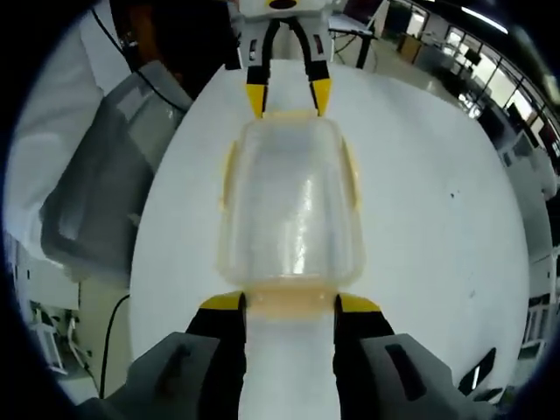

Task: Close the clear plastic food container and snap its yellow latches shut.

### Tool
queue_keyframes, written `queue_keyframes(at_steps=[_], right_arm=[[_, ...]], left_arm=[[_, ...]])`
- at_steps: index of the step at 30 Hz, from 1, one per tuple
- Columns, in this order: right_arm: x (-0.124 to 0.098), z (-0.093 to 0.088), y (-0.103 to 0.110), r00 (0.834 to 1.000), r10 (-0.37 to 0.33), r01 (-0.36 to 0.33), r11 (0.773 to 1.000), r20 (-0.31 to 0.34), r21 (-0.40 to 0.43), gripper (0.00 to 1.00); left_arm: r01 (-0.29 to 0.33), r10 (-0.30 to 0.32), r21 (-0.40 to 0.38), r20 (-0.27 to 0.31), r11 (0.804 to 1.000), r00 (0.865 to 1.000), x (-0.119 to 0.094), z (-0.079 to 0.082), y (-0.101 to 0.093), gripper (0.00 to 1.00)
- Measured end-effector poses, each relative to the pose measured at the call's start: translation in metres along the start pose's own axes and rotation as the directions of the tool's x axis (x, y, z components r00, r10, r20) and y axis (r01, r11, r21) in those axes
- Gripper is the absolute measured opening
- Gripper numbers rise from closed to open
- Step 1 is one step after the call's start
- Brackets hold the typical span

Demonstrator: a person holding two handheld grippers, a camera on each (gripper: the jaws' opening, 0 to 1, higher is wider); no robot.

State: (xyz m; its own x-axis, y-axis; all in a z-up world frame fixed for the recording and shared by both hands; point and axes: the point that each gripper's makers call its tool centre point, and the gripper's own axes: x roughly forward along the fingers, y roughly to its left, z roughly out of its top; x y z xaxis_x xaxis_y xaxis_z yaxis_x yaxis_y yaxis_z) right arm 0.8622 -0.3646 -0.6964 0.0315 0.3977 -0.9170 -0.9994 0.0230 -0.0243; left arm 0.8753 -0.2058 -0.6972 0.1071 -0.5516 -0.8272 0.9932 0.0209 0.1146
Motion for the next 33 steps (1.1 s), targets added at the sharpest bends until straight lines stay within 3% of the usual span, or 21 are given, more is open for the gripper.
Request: queue_keyframes(at_steps=[17,33], right_arm=[[0.003,-0.024,-0.009,1.000,-0.015,0.015,1.000,-0.027,0.006,0.35],[0.015,-0.034,-0.005,0.999,-0.018,0.018,1.000,-0.032,0.012,0.35]], left_arm=[[-0.001,0.001,0.014,-0.003,1.000,1.000,0.027,0.009,0.008,0.32],[-0.004,0.004,0.026,0.006,1.000,1.000,0.034,0.008,0.003,0.32]])
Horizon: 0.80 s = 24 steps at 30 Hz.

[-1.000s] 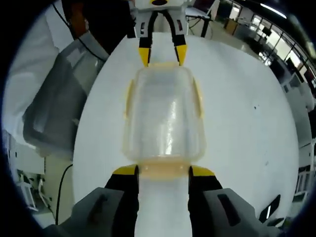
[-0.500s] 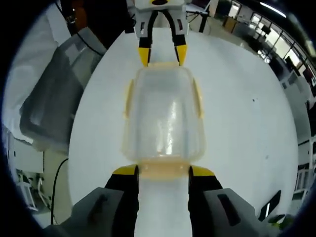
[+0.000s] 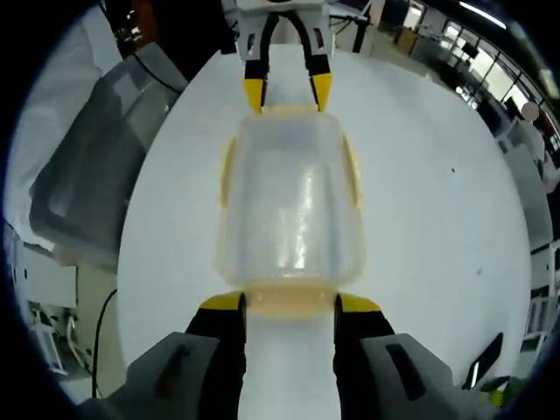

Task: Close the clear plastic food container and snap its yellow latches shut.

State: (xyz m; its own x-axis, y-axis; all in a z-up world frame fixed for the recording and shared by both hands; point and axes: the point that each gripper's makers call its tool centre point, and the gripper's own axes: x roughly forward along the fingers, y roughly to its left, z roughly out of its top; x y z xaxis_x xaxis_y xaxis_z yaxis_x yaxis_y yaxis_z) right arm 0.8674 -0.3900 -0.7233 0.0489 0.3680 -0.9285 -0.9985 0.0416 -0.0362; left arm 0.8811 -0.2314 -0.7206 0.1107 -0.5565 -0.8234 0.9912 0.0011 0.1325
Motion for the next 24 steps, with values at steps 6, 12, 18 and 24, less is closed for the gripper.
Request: queue_keyframes(at_steps=[6,12,18,24], right_arm=[[-0.0002,0.0016,-0.0015,1.000,-0.003,0.003,1.000,0.003,-0.006,0.35],[0.0048,-0.0008,0.0007,1.000,0.007,-0.007,1.000,-0.006,-0.010,0.35],[0.0024,-0.0012,0.0001,1.000,0.005,-0.006,1.000,-0.002,-0.008,0.35],[0.0039,-0.0021,0.0003,1.000,0.011,-0.011,1.000,-0.006,-0.009,0.35]], left_arm=[[-0.007,0.007,-0.002,-0.001,1.000,1.000,-0.0013,-0.0007,0.0000,0.32],[-0.001,0.001,-0.005,0.001,1.000,1.000,-0.0014,-0.0007,-0.0023,0.32],[-0.005,0.005,-0.004,0.004,1.000,1.000,-0.0016,0.0005,-0.0024,0.32],[0.001,0.000,-0.020,0.010,1.000,1.000,-0.0003,-0.0003,-0.0043,0.32]])
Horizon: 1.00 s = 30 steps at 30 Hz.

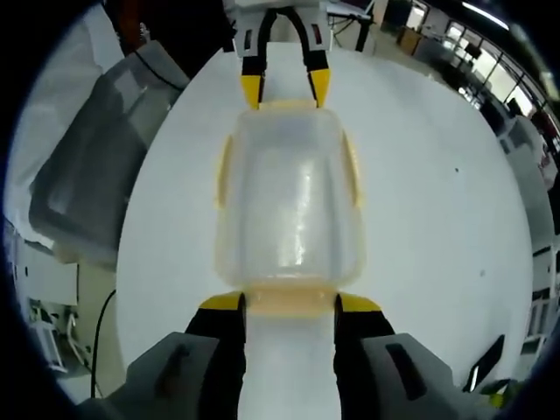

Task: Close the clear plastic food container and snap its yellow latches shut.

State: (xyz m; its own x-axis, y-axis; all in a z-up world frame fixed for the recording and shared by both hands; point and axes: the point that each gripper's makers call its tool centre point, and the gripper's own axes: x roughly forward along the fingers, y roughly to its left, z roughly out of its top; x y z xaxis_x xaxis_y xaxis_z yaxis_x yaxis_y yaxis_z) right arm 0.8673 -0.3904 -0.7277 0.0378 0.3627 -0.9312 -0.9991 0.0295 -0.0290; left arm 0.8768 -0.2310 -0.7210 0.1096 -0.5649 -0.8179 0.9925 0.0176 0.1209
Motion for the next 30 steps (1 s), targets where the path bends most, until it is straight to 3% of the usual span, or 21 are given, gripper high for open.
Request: queue_keyframes(at_steps=[24,30], right_arm=[[0.0034,-0.0007,0.0038,1.000,0.004,-0.004,1.000,-0.003,-0.022,0.37],[0.0045,-0.0004,0.0042,1.000,0.007,-0.007,1.000,0.009,0.007,0.40]], left_arm=[[-0.007,0.007,0.045,-0.011,0.999,1.000,0.0055,-0.0043,-0.0003,0.34],[0.001,-0.001,0.031,-0.006,1.000,1.000,0.0053,-0.0033,-0.0025,0.36]])
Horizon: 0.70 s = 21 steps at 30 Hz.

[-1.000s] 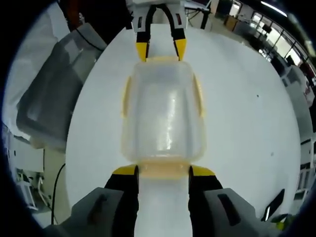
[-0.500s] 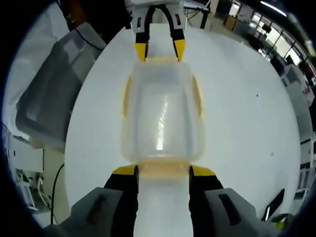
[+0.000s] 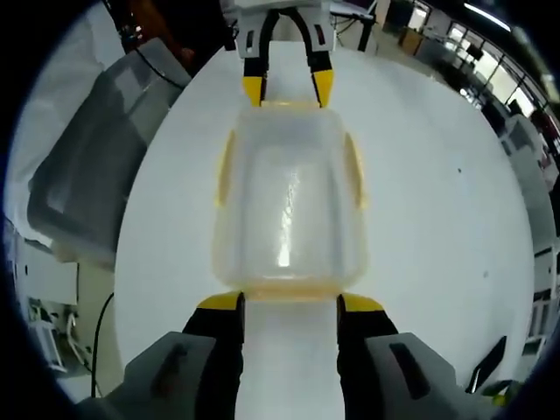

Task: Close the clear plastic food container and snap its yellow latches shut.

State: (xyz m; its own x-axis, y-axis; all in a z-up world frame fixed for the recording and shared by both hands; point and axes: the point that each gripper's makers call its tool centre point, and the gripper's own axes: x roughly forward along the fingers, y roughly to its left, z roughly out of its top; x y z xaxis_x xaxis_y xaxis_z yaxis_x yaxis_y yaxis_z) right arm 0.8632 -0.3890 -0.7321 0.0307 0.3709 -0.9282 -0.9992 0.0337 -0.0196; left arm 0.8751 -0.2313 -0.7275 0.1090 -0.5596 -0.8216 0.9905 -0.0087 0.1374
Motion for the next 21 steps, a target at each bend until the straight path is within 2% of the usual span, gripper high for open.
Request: queue_keyframes(at_steps=[8,14,21], right_arm=[[0.000,0.000,0.001,1.000,0.000,0.000,1.000,0.009,0.018,0.45],[-0.007,-0.002,-0.001,0.999,-0.025,0.024,0.998,0.020,0.056,0.42],[-0.023,0.002,-0.001,0.995,-0.084,0.075,0.989,0.060,0.126,0.42]], left_arm=[[-0.011,0.011,0.007,0.004,1.000,1.000,-0.003,0.001,0.001,0.37],[-0.013,0.013,-0.003,-0.004,1.000,1.000,-0.009,-0.002,-0.002,0.38],[-0.059,0.063,-0.095,0.036,0.994,0.997,-0.027,0.002,0.000,0.38]])
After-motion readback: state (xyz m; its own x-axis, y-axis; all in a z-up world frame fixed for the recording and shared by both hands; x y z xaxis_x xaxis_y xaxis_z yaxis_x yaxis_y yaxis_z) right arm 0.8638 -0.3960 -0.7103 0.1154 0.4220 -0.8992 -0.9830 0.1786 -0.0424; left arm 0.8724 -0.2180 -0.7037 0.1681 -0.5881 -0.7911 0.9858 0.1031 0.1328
